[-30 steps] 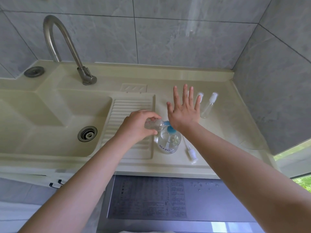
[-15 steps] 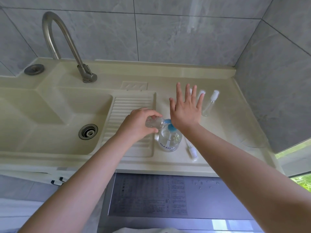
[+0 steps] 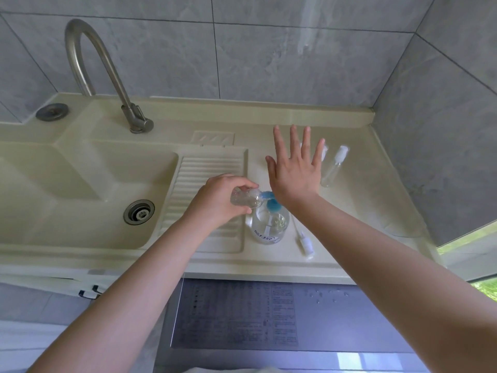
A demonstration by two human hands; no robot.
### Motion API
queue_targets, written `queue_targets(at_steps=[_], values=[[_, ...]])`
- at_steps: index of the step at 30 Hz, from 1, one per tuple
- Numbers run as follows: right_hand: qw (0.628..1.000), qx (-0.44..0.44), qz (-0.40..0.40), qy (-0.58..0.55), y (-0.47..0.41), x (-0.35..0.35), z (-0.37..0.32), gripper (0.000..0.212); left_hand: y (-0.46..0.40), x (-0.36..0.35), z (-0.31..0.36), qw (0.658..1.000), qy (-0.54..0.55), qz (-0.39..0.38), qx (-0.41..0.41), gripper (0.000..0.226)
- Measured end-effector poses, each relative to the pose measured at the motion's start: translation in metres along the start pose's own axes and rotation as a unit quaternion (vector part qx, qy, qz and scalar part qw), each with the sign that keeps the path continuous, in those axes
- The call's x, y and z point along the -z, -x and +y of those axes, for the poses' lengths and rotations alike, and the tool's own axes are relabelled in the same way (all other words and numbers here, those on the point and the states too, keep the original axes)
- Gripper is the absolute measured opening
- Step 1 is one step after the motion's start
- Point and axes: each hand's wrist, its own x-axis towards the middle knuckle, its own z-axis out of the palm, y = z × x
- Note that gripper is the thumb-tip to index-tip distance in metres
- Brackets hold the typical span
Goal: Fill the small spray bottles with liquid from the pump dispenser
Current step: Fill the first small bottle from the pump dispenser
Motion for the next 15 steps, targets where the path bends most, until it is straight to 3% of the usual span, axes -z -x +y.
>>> queue_targets(at_steps=[8, 15], values=[[0.998, -0.022, -0.045, -0.028, 0.014, -0.011, 0.001, 0.061, -0.001, -0.002, 0.0, 1.0, -0.016, 0.0, -0.006, 0.053], [1.0, -0.004, -0.019, -0.008, 0.008, 0.005, 0.001, 0.065, -0.001, 0.001, -0.002, 1.0, 0.003, 0.006, -0.003, 0.053]])
